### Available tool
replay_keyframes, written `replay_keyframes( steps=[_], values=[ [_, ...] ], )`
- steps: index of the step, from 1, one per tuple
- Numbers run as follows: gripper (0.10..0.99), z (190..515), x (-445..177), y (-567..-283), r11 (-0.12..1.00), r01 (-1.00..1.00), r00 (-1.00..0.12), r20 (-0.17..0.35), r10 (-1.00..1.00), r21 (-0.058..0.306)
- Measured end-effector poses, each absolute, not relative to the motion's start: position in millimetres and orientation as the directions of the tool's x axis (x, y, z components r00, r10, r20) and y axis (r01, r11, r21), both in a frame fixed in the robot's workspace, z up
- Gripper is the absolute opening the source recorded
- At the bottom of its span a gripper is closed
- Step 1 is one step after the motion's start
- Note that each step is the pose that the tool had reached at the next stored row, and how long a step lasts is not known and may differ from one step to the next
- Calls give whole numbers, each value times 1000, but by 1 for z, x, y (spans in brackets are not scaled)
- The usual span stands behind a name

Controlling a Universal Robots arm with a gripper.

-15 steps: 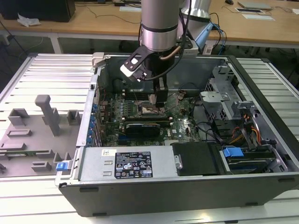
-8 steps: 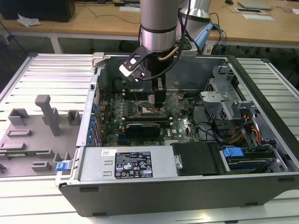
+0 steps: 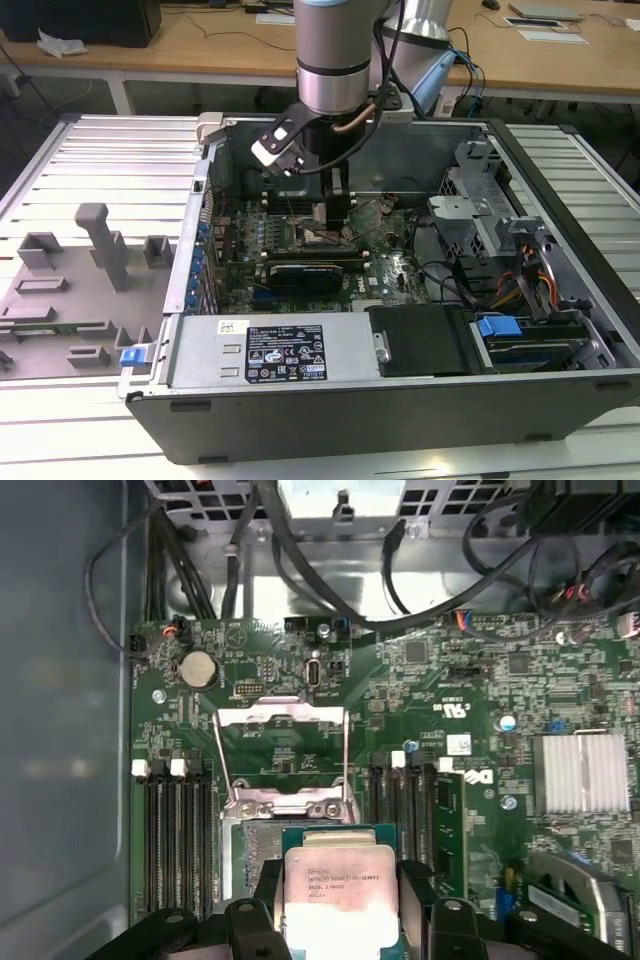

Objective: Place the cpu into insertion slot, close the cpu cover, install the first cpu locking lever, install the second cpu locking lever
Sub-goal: 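Place the cpu into insertion slot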

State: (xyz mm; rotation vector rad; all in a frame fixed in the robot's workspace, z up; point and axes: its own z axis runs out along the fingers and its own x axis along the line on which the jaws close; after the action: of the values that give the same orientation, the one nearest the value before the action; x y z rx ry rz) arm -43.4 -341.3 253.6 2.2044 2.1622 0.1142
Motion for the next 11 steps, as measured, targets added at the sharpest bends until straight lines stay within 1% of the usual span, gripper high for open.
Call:
replay_keyframes(
  steps=[11],
  values=[
    [541, 233, -48, -329, -4, 996, 3, 17, 1000, 89]
  ],
)
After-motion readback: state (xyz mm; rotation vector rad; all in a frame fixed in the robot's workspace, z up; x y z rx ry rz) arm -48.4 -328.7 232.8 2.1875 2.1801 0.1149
